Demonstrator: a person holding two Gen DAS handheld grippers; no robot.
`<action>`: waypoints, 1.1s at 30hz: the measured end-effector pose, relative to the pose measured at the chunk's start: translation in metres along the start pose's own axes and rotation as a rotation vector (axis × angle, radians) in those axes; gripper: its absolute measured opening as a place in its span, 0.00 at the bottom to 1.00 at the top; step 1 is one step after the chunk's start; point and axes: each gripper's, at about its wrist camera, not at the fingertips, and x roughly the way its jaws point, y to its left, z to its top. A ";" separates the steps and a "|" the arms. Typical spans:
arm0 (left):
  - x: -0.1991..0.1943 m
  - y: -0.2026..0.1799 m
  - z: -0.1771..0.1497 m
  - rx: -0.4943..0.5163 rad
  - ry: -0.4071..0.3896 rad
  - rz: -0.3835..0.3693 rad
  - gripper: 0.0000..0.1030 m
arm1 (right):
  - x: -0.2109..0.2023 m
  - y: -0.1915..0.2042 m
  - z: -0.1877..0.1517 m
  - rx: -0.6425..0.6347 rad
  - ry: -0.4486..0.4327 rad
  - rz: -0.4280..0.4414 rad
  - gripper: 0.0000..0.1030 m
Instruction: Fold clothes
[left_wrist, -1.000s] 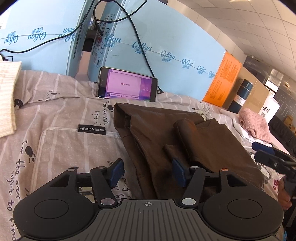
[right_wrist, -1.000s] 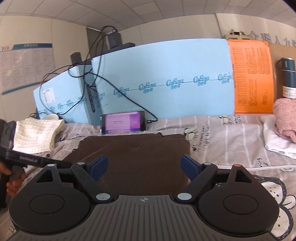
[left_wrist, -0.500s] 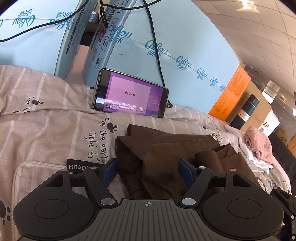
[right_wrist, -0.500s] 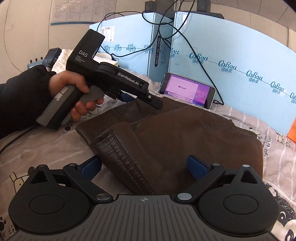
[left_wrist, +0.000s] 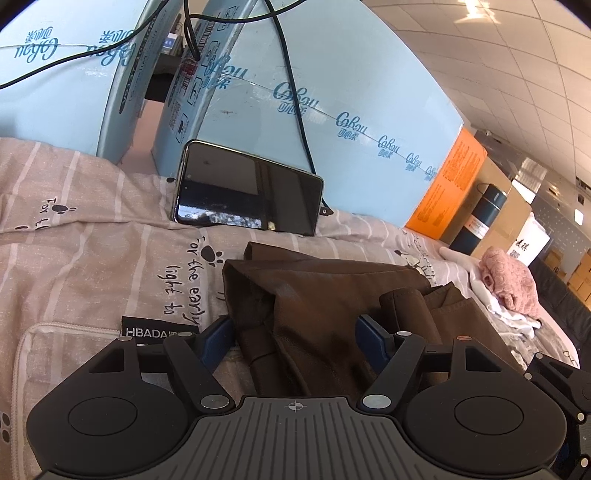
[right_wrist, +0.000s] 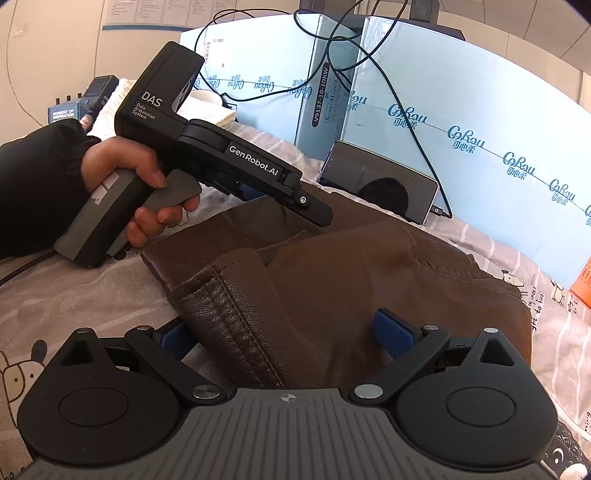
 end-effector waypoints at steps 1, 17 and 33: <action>0.000 0.002 0.000 -0.010 -0.001 0.004 0.56 | 0.000 -0.001 0.001 0.017 -0.010 0.006 0.88; 0.003 0.007 0.000 -0.042 -0.001 -0.010 0.47 | -0.021 -0.021 -0.003 0.203 -0.088 -0.008 0.68; -0.006 -0.003 -0.001 -0.010 -0.069 0.024 0.21 | -0.052 -0.033 0.039 0.127 -0.350 -0.417 0.12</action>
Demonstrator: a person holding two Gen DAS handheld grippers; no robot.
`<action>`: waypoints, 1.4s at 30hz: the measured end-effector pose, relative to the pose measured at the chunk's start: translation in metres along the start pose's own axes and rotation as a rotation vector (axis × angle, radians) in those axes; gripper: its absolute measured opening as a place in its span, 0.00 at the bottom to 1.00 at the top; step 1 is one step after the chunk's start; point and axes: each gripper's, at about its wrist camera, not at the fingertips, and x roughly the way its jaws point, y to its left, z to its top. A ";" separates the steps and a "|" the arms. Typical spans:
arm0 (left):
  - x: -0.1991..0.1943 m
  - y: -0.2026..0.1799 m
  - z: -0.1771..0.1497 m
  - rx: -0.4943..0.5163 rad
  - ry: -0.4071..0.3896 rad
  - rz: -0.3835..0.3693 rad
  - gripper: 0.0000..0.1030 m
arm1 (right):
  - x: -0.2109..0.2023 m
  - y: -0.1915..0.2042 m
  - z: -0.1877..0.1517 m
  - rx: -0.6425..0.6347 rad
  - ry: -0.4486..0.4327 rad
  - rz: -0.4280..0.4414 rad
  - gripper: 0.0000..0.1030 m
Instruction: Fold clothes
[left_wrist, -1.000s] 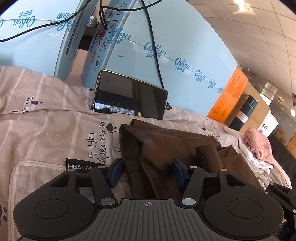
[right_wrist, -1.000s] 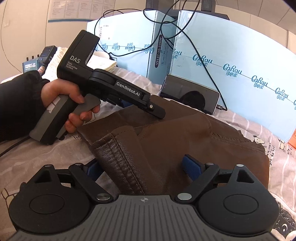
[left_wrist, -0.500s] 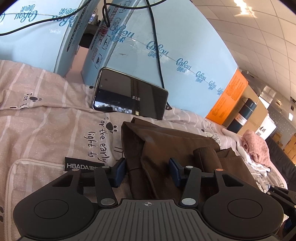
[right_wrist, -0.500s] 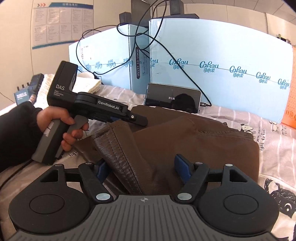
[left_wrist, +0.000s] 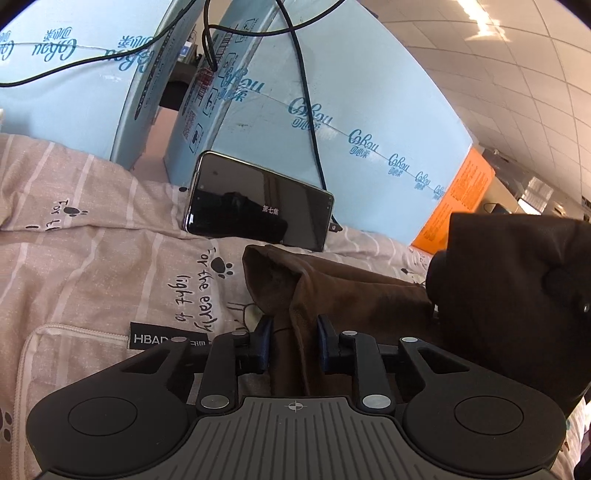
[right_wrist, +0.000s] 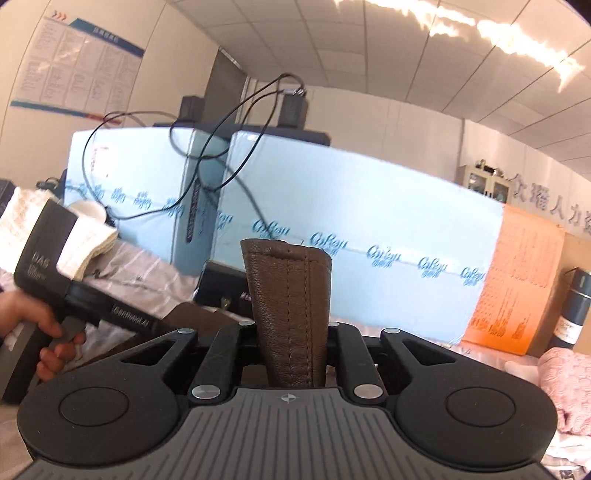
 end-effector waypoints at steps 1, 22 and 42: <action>-0.002 -0.003 0.000 0.014 -0.015 0.010 0.20 | 0.002 -0.010 0.006 0.017 -0.025 -0.023 0.11; -0.019 0.014 -0.002 -0.033 0.001 0.051 0.20 | -0.032 -0.156 -0.074 0.521 0.151 -0.362 0.14; -0.014 -0.015 0.009 0.270 -0.026 0.083 0.90 | -0.039 -0.216 -0.075 0.364 0.269 -0.454 0.84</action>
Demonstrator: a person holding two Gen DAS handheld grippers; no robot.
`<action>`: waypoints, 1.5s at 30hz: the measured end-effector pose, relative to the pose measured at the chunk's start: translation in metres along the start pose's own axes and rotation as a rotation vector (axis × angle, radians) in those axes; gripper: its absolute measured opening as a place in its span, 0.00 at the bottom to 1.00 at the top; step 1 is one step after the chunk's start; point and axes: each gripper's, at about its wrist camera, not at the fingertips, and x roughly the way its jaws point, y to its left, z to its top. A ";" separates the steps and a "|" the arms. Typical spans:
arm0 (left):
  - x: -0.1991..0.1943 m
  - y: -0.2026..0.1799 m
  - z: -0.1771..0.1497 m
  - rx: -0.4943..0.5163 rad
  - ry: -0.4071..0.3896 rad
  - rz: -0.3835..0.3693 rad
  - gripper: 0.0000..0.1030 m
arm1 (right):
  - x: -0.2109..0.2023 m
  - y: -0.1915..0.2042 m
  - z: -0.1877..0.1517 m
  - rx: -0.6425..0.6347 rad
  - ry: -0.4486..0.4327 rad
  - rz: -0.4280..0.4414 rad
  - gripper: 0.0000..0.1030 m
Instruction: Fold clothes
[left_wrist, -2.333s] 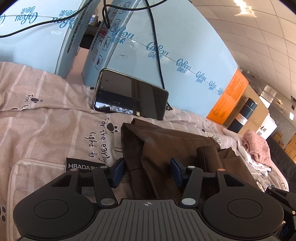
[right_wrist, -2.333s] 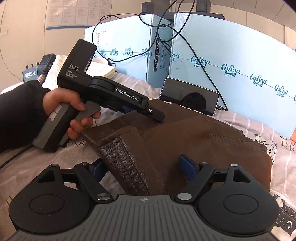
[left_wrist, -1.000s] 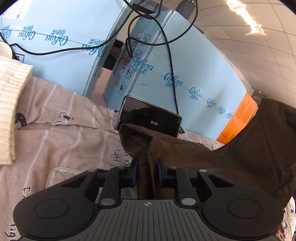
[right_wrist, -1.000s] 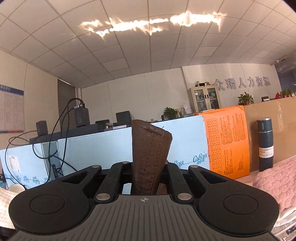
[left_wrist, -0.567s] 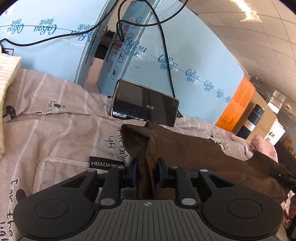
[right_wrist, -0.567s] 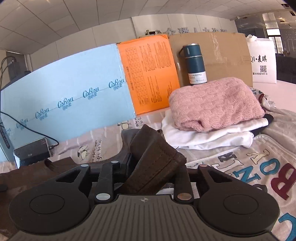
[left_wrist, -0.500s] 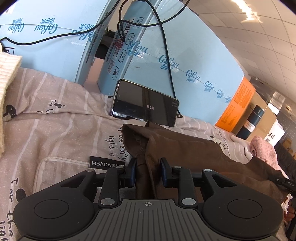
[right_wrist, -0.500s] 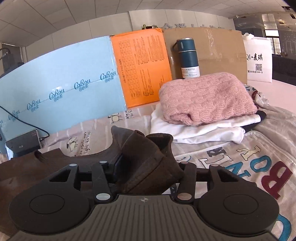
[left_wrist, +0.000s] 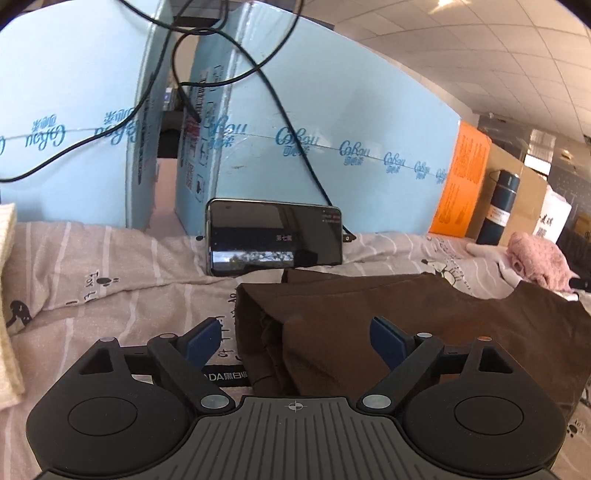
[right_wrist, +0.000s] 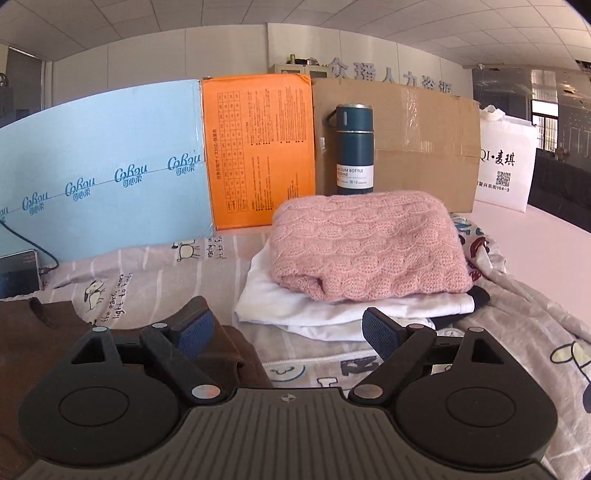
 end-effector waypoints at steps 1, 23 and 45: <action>0.002 -0.003 0.001 0.029 0.001 0.002 0.92 | 0.001 -0.002 0.005 -0.004 -0.019 0.022 0.84; 0.029 0.002 0.020 0.118 0.048 -0.183 0.91 | 0.071 0.017 0.006 -0.096 0.252 0.613 0.91; -0.100 -0.027 0.017 0.104 -0.423 -0.278 0.07 | -0.030 0.005 0.020 -0.192 -0.184 0.635 0.05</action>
